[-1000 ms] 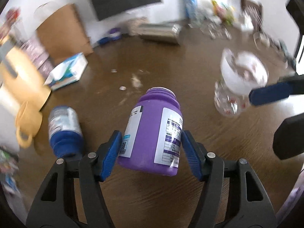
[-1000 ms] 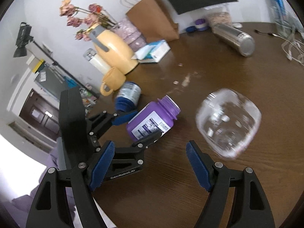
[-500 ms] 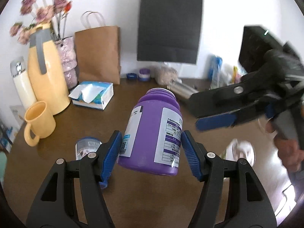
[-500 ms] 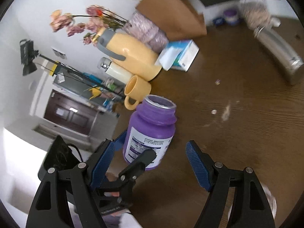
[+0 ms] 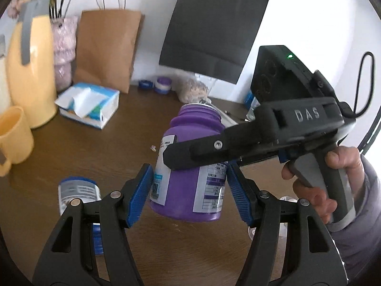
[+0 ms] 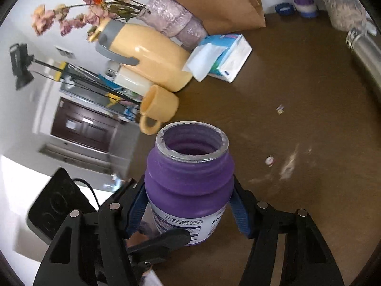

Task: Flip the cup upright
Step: 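Lift and tilt the purple bottle upright with the left gripper while the right gripper closes on it, then open the left gripper while the right gripper lowers the bottle upright onto the table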

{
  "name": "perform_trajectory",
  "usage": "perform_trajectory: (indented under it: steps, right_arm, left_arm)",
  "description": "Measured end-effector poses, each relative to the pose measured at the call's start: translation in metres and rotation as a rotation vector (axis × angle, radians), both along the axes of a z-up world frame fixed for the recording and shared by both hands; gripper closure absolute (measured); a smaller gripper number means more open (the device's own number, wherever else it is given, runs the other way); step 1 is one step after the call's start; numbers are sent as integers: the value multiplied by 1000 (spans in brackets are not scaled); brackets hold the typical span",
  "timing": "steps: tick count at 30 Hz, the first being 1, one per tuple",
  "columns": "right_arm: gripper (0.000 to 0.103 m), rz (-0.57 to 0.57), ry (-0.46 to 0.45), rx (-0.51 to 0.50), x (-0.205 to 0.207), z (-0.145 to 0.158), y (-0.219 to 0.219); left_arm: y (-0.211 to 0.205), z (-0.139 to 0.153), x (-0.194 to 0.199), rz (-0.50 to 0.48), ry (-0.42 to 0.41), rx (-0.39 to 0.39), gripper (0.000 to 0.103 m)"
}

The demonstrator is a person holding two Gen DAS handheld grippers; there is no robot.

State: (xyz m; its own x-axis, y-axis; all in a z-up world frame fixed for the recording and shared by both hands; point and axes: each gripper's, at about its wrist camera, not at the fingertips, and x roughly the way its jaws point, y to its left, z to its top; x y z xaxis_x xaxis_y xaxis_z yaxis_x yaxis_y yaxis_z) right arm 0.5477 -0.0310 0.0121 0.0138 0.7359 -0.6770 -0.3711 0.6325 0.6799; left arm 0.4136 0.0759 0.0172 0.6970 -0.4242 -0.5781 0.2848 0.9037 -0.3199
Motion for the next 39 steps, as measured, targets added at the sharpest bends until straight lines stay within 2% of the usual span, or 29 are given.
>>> perform_trajectory:
  steps: [6, 8, 11, 14, 17, 18, 21, 23, 25, 30, 32, 35, 39]
  right_arm:
    - [35, -38, -161, -123, -2, -7, 4]
    - [35, -45, -205, -134, -7, -11, 4]
    - [35, -49, -277, -151, -14, -8, 5]
    - [35, -87, -363, -137, -28, 1, 2]
    - [35, -129, -522, -216, -58, 11, 13]
    - [35, -143, -555, -227, -67, 12, 14]
    - [36, -167, -638, -212, -96, 3, 13]
    - [36, -161, -599, -185, -102, -15, 10]
    - [36, -151, -567, -199, -105, -29, 11]
    - [36, -119, -549, -287, -106, -38, 14]
    - [36, -96, -570, -324, -108, -39, 16]
    - [36, -62, -624, -381, -117, -40, 21]
    - [35, -35, -644, -413, -126, -42, 25]
  left_arm:
    - [-9, -14, 25, 13, 58, 42, 43]
    - [-12, -20, 26, 5, 67, 60, 43]
    - [-13, -26, 21, 5, 50, 67, 43]
    - [-15, -21, 14, 15, -6, 67, 43]
    - [-19, -19, 6, 25, -19, 82, 42]
    - [-22, -19, 0, 19, -29, 102, 45]
    - [-20, -25, -19, 10, -40, 116, 44]
    - [-24, -36, -27, 19, -24, 169, 44]
    - [-26, -51, -30, 25, 24, 178, 44]
    - [-24, -76, -31, 31, 110, 107, 41]
    - [-24, -82, -30, 55, 144, 116, 32]
    - [-26, -89, -37, 78, 182, 140, 29]
    - [-25, -95, -47, 99, 203, 168, 25]
